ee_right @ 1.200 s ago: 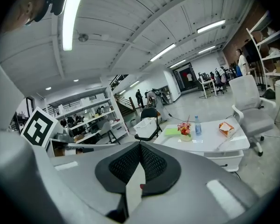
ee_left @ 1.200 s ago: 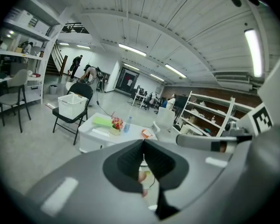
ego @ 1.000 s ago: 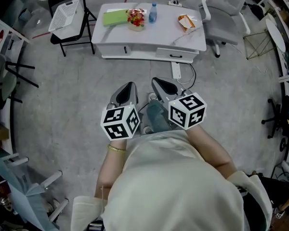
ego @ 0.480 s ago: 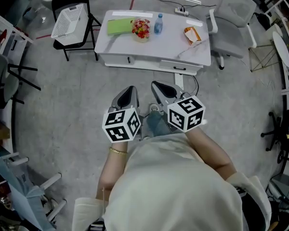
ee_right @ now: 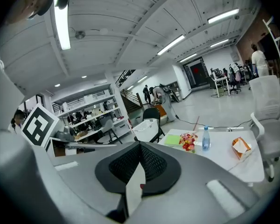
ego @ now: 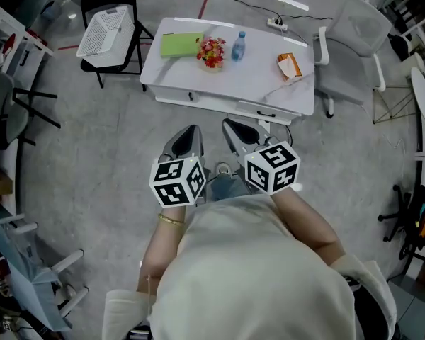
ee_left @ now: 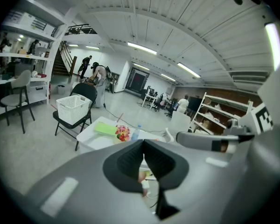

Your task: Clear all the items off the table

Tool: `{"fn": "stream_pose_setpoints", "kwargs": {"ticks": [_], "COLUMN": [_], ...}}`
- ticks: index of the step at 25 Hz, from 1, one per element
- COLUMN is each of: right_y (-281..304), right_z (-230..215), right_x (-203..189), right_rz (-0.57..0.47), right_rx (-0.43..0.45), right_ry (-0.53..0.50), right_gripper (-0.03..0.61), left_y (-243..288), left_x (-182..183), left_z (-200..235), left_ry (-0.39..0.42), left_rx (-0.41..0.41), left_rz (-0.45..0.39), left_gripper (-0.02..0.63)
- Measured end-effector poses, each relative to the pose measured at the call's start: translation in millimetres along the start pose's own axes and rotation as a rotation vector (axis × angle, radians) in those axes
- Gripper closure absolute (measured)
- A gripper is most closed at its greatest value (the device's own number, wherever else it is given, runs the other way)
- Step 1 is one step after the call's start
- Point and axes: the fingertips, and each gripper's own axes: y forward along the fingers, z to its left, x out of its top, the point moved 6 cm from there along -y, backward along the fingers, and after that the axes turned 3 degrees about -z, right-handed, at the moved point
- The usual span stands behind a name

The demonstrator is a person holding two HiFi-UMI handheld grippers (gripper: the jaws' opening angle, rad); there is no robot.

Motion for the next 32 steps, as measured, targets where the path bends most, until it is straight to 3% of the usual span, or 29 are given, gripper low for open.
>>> {"fn": "stream_pose_setpoints", "kwargs": {"ticks": [19,32], "right_y": [40,84], "right_z": [-82,-103], "right_x": [24,29], "right_rz": [0.029,0.052], "right_rx": [0.012,-0.019], "right_ry": [0.006,0.011], "right_gripper": [0.581,0.581], "left_y": [85,120], "left_x": [31,45], "left_z": [-14,22], "left_ry": [0.052,0.050], "left_rx": [0.012,0.019], "left_rz": [0.015,0.043], "left_gripper": [0.604,0.604]}}
